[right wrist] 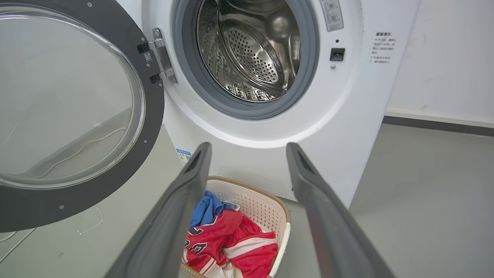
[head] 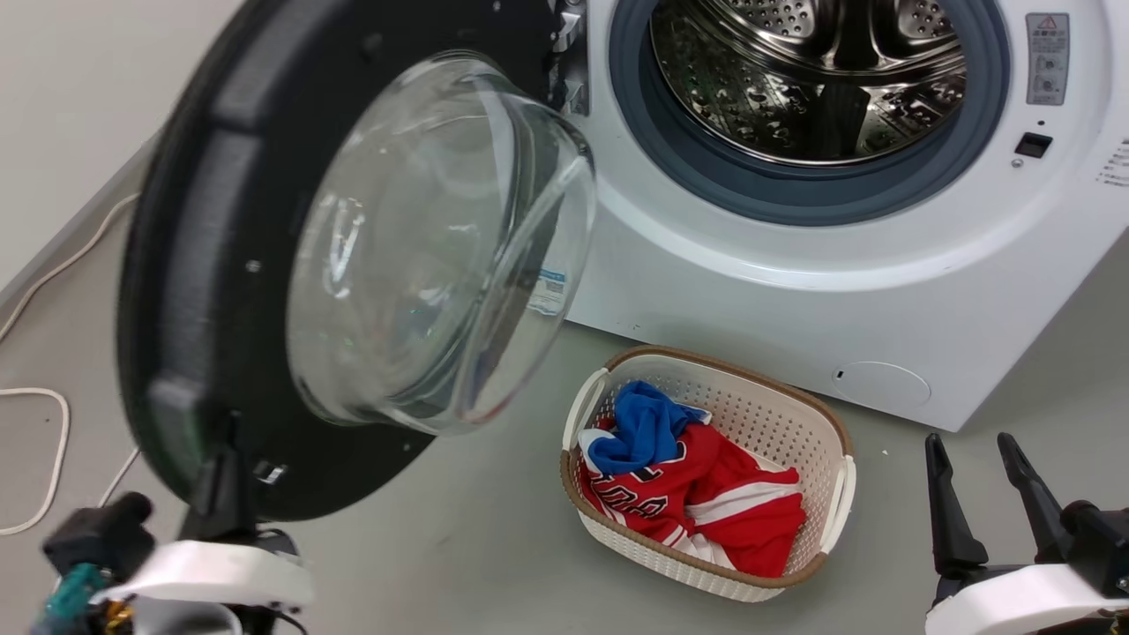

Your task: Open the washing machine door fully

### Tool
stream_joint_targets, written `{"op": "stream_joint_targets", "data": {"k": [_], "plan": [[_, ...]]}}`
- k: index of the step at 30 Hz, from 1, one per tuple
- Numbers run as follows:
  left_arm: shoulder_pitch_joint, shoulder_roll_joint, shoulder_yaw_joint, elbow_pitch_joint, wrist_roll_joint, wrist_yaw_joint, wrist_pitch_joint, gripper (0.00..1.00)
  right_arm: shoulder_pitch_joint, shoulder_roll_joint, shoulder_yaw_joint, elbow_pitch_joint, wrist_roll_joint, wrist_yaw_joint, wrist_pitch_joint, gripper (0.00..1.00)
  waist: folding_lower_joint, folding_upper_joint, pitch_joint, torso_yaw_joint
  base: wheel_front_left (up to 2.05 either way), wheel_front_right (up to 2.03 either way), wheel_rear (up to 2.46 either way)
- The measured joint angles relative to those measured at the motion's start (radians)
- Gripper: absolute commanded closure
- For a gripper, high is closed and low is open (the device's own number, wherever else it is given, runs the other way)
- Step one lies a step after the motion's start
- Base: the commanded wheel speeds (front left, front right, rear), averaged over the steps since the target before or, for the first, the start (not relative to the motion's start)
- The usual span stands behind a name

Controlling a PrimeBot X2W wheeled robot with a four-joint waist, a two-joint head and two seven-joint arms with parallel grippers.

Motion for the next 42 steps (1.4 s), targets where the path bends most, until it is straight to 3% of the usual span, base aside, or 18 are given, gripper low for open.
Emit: {"op": "stream_joint_targets", "data": {"k": [12, 19, 30, 36, 42], "plan": [[-0.192, 0.149, 0.171, 0.264, -0.049, -0.1, -0.03, 1.0, -0.033, 0.0, 0.003, -0.029, -0.01, 0.0, 0.011, 0.0, 0.0001, 0.0, 0.083, -0.045, 0.0, 0.0, 0.0], [-0.275, 0.182, 0.204, 0.427, -0.034, -0.154, -0.035, 1.0, -0.048, 0.0, 0.01, -0.007, -0.008, 0.0, -0.001, 0.0, 0.0001, 0.0, 0.105, -0.078, 0.0, 0.0, 0.0], [-0.286, 0.145, 0.278, 0.46, 0.067, -0.198, -0.035, 1.0, -0.048, 0.0, 0.022, 0.048, 0.014, 0.0, -0.034, 0.0, 0.0, 0.0, 0.064, -0.082, 0.0, 0.0, 0.0], [-0.153, 0.081, 0.277, 0.339, 0.146, -0.172, -0.037, 1.0, -0.025, 0.0, 0.026, 0.074, 0.035, 0.0, -0.054, 0.0, 0.0, 0.0, 0.007, -0.089, 0.0, 0.0, 0.0], [-0.023, 0.012, 0.201, 0.207, 0.198, -0.154, -0.028, 1.0, -0.012, 0.0, 0.033, 0.079, 0.042, 0.0, -0.06, 0.0, -0.0001, 0.0, -0.026, -0.108, 0.0, 0.0, 0.0]]}}
